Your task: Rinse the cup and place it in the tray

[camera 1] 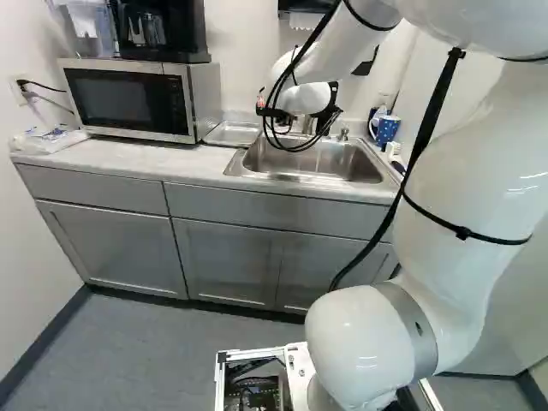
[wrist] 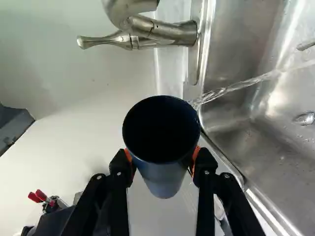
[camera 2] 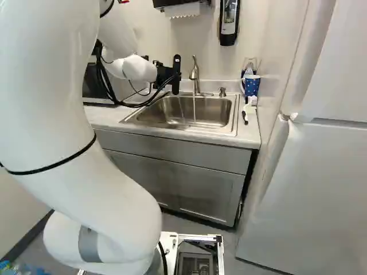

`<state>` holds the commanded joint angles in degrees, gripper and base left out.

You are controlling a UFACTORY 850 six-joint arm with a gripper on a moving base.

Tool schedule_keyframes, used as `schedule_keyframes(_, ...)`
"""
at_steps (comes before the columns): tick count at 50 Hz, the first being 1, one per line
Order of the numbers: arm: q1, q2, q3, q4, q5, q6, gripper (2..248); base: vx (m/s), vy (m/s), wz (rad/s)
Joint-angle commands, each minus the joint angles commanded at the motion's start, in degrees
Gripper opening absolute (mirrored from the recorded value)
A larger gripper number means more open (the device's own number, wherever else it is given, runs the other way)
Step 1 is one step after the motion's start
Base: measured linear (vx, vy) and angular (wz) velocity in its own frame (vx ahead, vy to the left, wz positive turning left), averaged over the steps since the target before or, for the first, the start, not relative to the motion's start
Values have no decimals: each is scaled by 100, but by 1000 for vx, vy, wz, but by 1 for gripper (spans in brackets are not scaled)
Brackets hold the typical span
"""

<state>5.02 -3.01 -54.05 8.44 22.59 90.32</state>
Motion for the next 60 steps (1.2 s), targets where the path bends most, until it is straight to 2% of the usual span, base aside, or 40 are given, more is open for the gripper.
schedule_keyframes(25,0,0,0,0,0,12,124,0,0,0)
schedule_keyframes(31,0,0,0,0,0,231,124,0,0,0)
schedule_keyframes(40,0,0,0,0,0,741,124,0,0,0)
schedule_keyframes(60,0,0,0,0,0,750,124,0,0,0)
